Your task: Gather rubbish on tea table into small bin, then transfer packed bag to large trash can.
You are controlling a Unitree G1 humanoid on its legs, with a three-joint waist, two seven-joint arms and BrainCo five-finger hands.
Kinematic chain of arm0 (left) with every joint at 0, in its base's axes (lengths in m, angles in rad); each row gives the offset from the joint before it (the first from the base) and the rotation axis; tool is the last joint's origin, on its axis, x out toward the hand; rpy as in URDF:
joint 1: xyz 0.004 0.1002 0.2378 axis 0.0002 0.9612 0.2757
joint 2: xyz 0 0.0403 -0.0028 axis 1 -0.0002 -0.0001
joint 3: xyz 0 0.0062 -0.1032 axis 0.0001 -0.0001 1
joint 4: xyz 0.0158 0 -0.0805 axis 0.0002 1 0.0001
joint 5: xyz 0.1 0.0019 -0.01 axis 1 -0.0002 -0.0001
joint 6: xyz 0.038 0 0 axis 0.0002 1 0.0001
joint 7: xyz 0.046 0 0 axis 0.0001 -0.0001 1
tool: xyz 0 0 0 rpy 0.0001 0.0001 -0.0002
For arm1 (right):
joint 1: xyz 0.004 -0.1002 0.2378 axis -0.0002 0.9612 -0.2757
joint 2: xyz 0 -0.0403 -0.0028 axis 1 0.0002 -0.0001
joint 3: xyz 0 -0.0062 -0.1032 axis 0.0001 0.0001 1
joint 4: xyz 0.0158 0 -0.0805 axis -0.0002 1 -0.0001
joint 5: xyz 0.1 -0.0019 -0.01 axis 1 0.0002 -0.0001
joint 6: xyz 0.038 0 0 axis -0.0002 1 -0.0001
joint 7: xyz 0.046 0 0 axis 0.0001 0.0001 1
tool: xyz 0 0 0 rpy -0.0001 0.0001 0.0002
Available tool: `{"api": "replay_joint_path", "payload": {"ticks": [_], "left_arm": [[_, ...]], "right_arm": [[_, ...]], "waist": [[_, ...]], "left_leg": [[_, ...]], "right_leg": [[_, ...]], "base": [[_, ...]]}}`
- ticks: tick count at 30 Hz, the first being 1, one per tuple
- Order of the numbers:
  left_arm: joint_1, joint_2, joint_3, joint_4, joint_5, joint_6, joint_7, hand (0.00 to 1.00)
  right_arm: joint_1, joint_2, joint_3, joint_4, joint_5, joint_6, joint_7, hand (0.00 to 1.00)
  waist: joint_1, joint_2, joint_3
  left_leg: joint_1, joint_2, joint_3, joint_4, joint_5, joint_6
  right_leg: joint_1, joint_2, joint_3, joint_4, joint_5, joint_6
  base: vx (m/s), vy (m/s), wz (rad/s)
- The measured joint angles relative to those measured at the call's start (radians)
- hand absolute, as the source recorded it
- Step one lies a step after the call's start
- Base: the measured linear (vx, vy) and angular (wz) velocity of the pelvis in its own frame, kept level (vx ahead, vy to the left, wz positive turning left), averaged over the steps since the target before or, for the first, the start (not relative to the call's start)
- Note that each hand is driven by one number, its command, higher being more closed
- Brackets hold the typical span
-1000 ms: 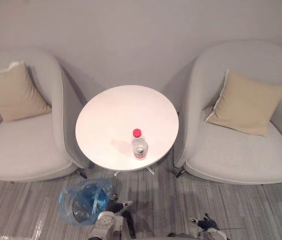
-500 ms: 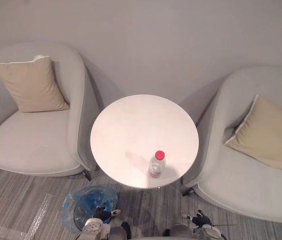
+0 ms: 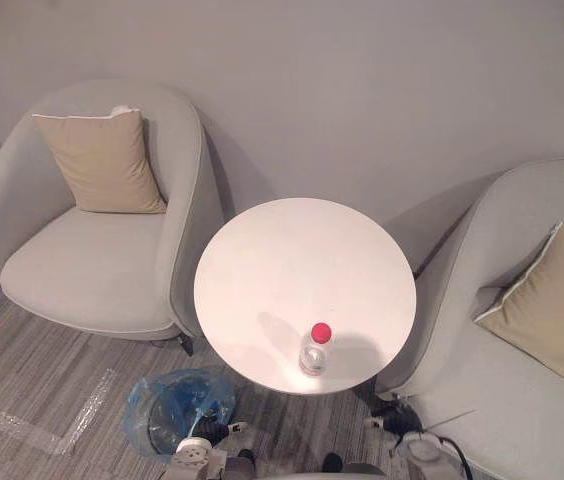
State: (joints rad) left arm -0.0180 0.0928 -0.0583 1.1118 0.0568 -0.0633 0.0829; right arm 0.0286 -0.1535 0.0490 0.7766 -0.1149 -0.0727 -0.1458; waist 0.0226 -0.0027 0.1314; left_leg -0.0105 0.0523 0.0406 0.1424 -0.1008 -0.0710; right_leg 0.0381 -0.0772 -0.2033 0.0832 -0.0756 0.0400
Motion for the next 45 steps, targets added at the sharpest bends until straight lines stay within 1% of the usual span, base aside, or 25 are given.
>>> {"api": "replay_joint_path", "payload": {"ticks": [1,2,5,6,8,11,13,16,18,19,21,23,27,28,30,33,34,40,42,45], "left_arm": [[0.0,0.0,0.0,-0.002,0.0,0.0,0.0,0.0],[0.0,0.0,0.0,-0.003,0.0,0.0,0.0,0.0],[0.005,0.004,-0.014,-0.014,0.0,-0.001,0.002,0.0],[0.006,0.006,-0.02,-0.015,0.0,-0.002,0.001,0.0],[0.011,0.007,-0.02,-0.02,0.0,-0.003,0.001,0.0],[0.016,0.009,-0.033,-0.021,0.001,-0.015,0.0,0.0],[0.018,0.01,-0.042,-0.022,0.002,-0.019,-0.001,0.0],[0.02,0.011,-0.052,-0.022,0.002,-0.019,-0.001,0.0],[0.021,0.011,-0.063,-0.023,0.002,-0.02,-0.002,0.0],[0.021,0.012,-0.073,-0.024,0.002,-0.02,-0.002,0.0],[0.021,0.012,-0.088,-0.025,0.002,-0.02,-0.002,0.0],[0.022,0.013,-0.098,-0.032,0.002,-0.02,-0.002,0.0],[0.019,0.013,-0.118,-0.052,0.0,-0.025,0.001,0.0],[0.019,0.013,-0.12,-0.059,0.0,-0.033,0.001,0.0],[0.018,0.013,-0.131,-0.062,0.0,-0.041,0.001,0.0],[0.0,0.013,-0.153,-0.061,-0.001,-0.041,0.002,0.0],[-0.007,0.013,-0.158,-0.061,-0.001,-0.041,0.002,0.0],[-0.019,0.011,-0.16,-0.068,-0.002,-0.044,0.013,0.0],[-0.028,0.011,-0.16,-0.069,-0.003,-0.05,0.019,0.0],[-0.031,0.011,-0.16,-0.069,-0.017,-0.057,0.024,0.0]], "right_arm": [[0.018,-0.008,0.008,-0.08,-0.006,-0.004,-0.003,0.0],[0.028,-0.01,0.008,-0.111,-0.006,0.004,-0.006,0.0],[0.092,-0.036,0.026,-0.25,-0.053,-0.013,-0.001,0.0],[0.114,-0.039,0.036,-0.323,-0.089,-0.033,0.003,0.0],[0.126,-0.039,0.038,-0.374,-0.115,-0.043,0.009,0.0],[0.142,-0.045,0.04,-0.438,-0.169,-0.078,0.01,0.0],[0.145,-0.05,0.046,-0.453,-0.199,-0.087,0.01,0.0],[0.148,-0.078,0.076,-0.461,-0.203,-0.087,0.01,0.0],[0.15,-0.101,0.095,-0.494,-0.223,-0.089,0.01,0.0],[0.149,-0.111,0.103,-0.51,-0.238,-0.097,0.01,0.0],[0.146,-0.129,0.125,-0.525,-0.239,-0.108,0.01,0.0],[0.132,-0.143,0.153,-0.525,-0.239,-0.109,0.009,0.0],[0.089,-0.172,0.203,-0.524,-0.239,-0.11,0.009,0.0],[0.075,-0.173,0.212,-0.524,-0.239,-0.111,0.009,0.0],[0.061,-0.175,0.229,-0.522,-0.238,-0.111,0.008,0.0],[0.03,-0.175,0.271,-0.518,-0.237,-0.111,0.006,0.0],[0.013,-0.172,0.284,-0.508,-0.237,-0.114,0.004,0.0],[-0.034,-0.159,0.32,-0.444,-0.237,-0.116,-0.011,0.0],[-0.039,-0.154,0.322,-0.444,-0.237,-0.116,-0.018,0.0],[-0.057,-0.144,0.322,-0.443,-0.236,-0.114,-0.033,0.0]], "waist": [[0.0,0.0,0.001],[0.0,-0.001,0.001],[0.0,-0.002,0.002],[-0.004,-0.003,0.003],[-0.005,-0.003,0.003],[-0.007,-0.003,0.003],[-0.01,-0.002,0.002],[-0.01,0.0,0.001],[-0.011,0.006,0.002],[-0.011,0.01,0.0],[-0.011,0.015,-0.003],[-0.01,0.019,-0.002],[-0.007,0.03,0.026],[-0.007,0.036,0.038],[-0.007,0.043,0.044],[-0.004,0.056,0.062],[-0.004,0.058,0.072],[0.007,0.063,0.087],[0.013,0.066,0.104],[0.013,0.074,0.108]], "left_leg": [[-0.007,-0.004,-0.006,0.0,0.007,0.004],[-0.009,-0.008,-0.009,-0.002,0.012,0.005],[-0.005,-0.013,-0.014,-0.029,0.036,0.009],[-0.003,-0.015,-0.018,-0.04,0.048,0.009],[-0.001,-0.015,-0.021,-0.045,0.052,0.01],[0.011,-0.014,-0.022,-0.077,0.069,0.012],[0.012,-0.013,-0.022,-0.094,0.072,0.007],[0.011,-0.012,-0.025,-0.104,0.077,0.004],[0.011,-0.013,-0.028,-0.103,0.079,0.004],[0.011,-0.014,-0.03,-0.1,0.086,0.006],[0.011,-0.016,-0.04,-0.088,0.087,0.005],[0.011,-0.018,-0.054,-0.085,0.087,0.005],[0.007,-0.021,-0.074,-0.05,0.071,0.003],[0.005,-0.023,-0.08,-0.038,0.067,0.003],[-0.026,-0.025,-0.083,-0.004,0.054,0.002],[-0.067,-0.028,-0.094,0.038,0.046,0.0],[-0.079,-0.027,-0.1,0.05,0.045,-0.002],[-0.131,-0.027,-0.115,0.088,0.037,-0.009],[-0.133,-0.028,-0.118,0.093,0.036,-0.01],[-0.167,-0.03,-0.125,0.112,0.033,-0.013]], "right_leg": [[-0.002,-0.004,-0.002,-0.007,0.007,0.001],[-0.001,-0.006,-0.003,-0.01,0.011,0.001],[-0.002,-0.012,-0.003,-0.02,0.025,0.004],[-0.003,-0.013,-0.004,-0.022,0.028,0.005],[-0.003,-0.013,-0.004,-0.022,0.029,0.008],[-0.001,-0.014,-0.004,-0.027,0.03,0.012],[-0.001,-0.013,-0.002,-0.032,0.03,0.011],[-0.001,-0.012,-0.002,-0.036,0.03,0.012],[-0.001,-0.012,-0.003,-0.034,0.031,0.013],[0.0,-0.011,-0.003,-0.032,0.034,0.018],[0.001,-0.01,-0.009,-0.029,0.039,0.011],[0.004,-0.012,-0.023,-0.016,0.031,0.009],[0.016,-0.016,-0.042,0.012,0.009,0.005],[0.013,-0.02,-0.049,0.036,-0.005,0.007],[-0.011,-0.026,-0.057,0.073,-0.028,0.006],[-0.052,-0.031,-0.064,0.12,-0.044,0.001],[-0.062,-0.031,-0.068,0.132,-0.048,0.0],[-0.105,-0.037,-0.083,0.179,-0.069,-0.007],[-0.112,-0.043,-0.086,0.197,-0.077,-0.006],[-0.144,-0.045,-0.092,0.216,-0.088,0.0]], "base": [[-0.11,0.046,0.13],[-0.12,0.039,0.13],[-0.13,0.018,0.05],[-0.12,0.002,0.04],[-0.13,-0.009,0.04],[-0.09,-0.009,0.01],[-0.08,-0.006,0.02],[-0.02,-0.012,0.04],[0.03,-0.007,0.02],[0.06,-0.008,0.04],[0.09,-0.013,0.11],[0.07,-0.02,0.2],[0.0,-0.014,0.19],[-0.05,-0.008,0.15],[-0.07,-0.009,0.16],[-0.06,-0.012,0.11],[-0.06,-0.018,0.12],[-0.05,-0.012,0.08],[-0.04,-0.001,0.06],[-0.05,-0.003,0.07]]}}
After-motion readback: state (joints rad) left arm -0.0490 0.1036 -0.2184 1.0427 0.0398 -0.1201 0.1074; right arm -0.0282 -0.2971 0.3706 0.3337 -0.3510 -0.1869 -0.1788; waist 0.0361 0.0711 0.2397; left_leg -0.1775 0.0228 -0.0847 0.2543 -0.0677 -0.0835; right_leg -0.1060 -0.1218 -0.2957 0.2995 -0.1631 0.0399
